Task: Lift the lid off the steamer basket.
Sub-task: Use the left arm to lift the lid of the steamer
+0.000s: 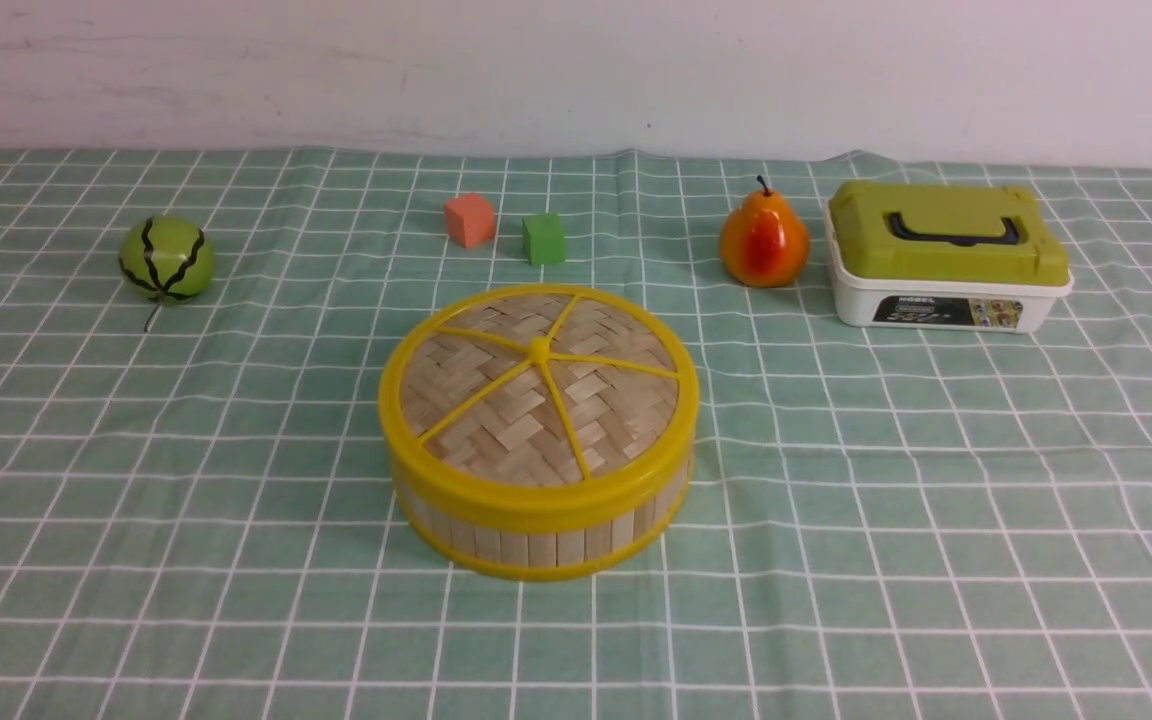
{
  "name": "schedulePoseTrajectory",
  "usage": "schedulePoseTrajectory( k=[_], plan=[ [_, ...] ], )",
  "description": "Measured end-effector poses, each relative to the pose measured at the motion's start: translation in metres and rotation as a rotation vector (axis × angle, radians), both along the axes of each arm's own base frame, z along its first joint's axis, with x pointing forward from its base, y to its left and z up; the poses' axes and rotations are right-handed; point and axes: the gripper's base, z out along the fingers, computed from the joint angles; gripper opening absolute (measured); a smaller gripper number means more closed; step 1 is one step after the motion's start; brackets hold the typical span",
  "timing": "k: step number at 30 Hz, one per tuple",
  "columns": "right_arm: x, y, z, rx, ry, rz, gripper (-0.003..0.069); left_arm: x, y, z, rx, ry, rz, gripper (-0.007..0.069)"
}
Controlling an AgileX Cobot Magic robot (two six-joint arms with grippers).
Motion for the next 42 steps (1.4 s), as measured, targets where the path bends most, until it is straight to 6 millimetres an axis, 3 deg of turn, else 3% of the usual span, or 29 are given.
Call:
schedulePoseTrajectory(
  k=[13, 18, 21, 23, 26, 27, 30, 34, 42],
  plan=[
    [0.0, 0.0, 0.0, 0.0, 0.0, 0.0, 0.0241, 0.0, 0.0, 0.0, 0.014, -0.004, 0.0, 0.0239],
    [0.0, 0.0, 0.0, 0.0, 0.0, 0.0, 0.0241, 0.003, 0.002, 0.008, 0.064, -0.103, 0.001, 0.0239],
    [0.0, 0.0, 0.0, 0.0, 0.0, 0.0, 0.0241, 0.003, -0.001, 0.012, -0.171, -0.111, 0.029, 0.0239],
    [0.0, 0.0, 0.0, 0.0, 0.0, 0.0, 0.0241, 0.003, -0.005, 0.013, -0.521, -0.071, 0.071, 0.0239],
    [0.0, 0.0, 0.0, 0.0, 0.0, 0.0, 0.0241, 0.002, -0.009, 0.016, -0.881, -0.015, 0.113, 0.0239],
    [0.0, 0.0, 0.0, 0.0, 0.0, 0.0, 0.0241, 0.002, -0.01, 0.017, -1.102, 0.026, 0.142, 0.0239],
    [0.0, 0.0, 0.0, 0.0, 0.0, 0.0, 0.0241, 0.002, -0.012, 0.02, -1.405, 0.083, 0.179, 0.0239],
    [0.0, 0.0, 0.0, 0.0, 0.0, 0.0, 0.0241, 0.002, -0.012, 0.022, -1.546, 0.092, 0.191, 0.0239],
    [0.0, 0.0, 0.0, 0.0, 0.0, 0.0, 0.0241, 0.003, -0.01, 0.025, -1.57, 0.059, 0.189, 0.0239]
  ],
)
